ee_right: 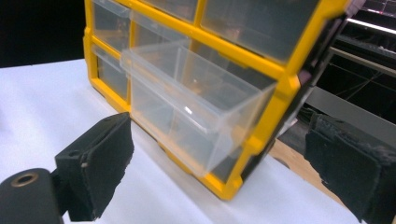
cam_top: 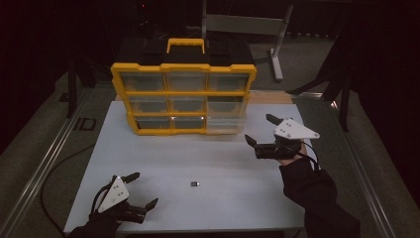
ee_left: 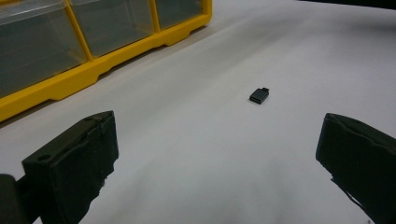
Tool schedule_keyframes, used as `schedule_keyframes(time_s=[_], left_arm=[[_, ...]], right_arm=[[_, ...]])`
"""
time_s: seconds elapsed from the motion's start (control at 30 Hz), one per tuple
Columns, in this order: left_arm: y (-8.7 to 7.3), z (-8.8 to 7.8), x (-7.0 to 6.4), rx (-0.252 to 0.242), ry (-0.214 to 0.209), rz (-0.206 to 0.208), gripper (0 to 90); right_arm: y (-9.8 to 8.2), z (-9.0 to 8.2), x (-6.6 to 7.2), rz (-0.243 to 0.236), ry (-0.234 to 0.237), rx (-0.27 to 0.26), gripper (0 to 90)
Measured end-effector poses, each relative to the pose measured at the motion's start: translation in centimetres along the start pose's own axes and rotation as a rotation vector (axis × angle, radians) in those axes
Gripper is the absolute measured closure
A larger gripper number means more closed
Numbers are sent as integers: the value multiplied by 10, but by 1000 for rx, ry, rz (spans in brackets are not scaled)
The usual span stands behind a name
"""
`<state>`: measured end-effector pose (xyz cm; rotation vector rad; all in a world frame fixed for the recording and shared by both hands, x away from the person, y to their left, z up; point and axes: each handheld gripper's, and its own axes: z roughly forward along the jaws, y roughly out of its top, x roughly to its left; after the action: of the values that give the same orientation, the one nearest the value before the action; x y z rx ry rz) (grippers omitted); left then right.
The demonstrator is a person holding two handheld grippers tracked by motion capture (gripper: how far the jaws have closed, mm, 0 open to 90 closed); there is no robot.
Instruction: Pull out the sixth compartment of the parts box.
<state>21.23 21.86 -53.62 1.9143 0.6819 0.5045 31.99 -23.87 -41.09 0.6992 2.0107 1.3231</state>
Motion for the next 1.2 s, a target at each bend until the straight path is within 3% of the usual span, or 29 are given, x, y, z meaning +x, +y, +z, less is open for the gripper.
schedule_keyframes(time_s=[0.2,0.4,0.43,0.53,0.67,0.9,1.2], left_arm=[[0,0,0,0,1,0,0],[0,0,0,0,2,0,0],[0,0,0,1,3,1,0],[0,0,0,1,2,1,0],[0,0,0,1,3,1,0],[0,0,0,2,3,1,0],[0,1,0,3,2,2,0]], right_arm=[[-25,-7,-3,26,25,-7,81],[-53,-14,-6,71,28,2,81],[-58,-15,-5,73,6,9,81],[-69,-16,-5,71,32,7,82],[-91,-17,-5,85,55,48,82],[-115,-22,1,116,88,99,82],[-137,-35,14,132,83,115,81]])
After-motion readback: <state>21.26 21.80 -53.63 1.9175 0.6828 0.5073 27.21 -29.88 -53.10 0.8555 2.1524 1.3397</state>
